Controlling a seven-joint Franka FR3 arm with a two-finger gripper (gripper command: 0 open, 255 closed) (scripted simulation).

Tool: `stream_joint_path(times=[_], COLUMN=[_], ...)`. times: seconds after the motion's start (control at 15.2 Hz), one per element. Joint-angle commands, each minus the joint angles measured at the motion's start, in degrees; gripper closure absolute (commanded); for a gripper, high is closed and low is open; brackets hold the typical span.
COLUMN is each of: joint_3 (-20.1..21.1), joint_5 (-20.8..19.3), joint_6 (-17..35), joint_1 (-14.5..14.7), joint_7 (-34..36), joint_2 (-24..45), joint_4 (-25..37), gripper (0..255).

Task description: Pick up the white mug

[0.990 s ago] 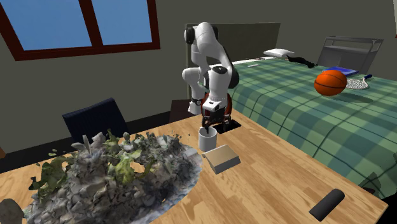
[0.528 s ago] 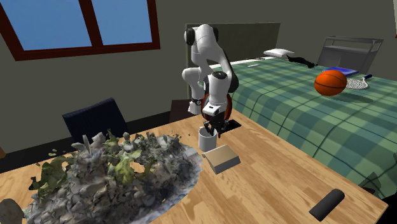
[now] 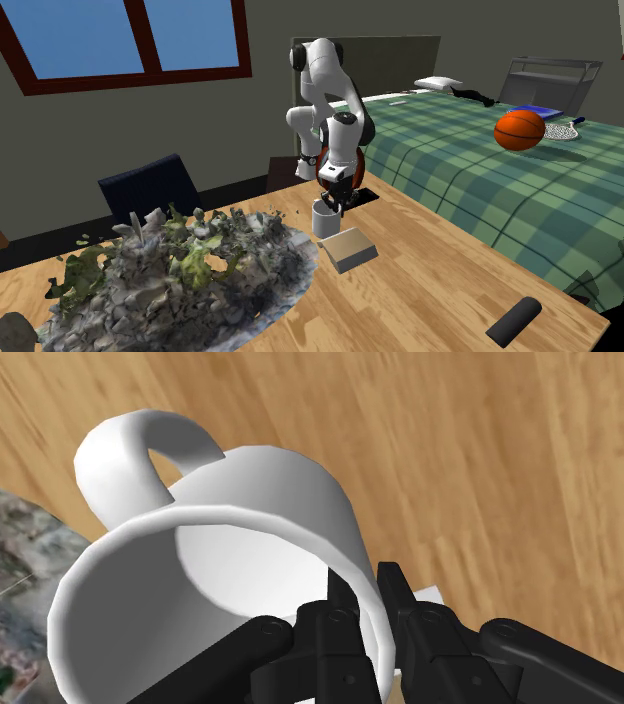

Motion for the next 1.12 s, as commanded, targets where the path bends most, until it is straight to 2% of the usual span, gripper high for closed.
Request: stream_joint_path(times=[0.0, 0.92, 1.06], joint_3=[0.0, 0.08, 0.08], joint_5=[0.03, 0.43, 0.44], joint_6=[-0.6, -10.49, -10.6], joint_1=[-0.02, -0.08, -0.08], joint_7=[-0.03, -0.33, -0.34], joint_2=[-0.37, -5.82, -5.87], joint_4=[0.18, 4.64, 4.71], gripper=[255, 255, 255])
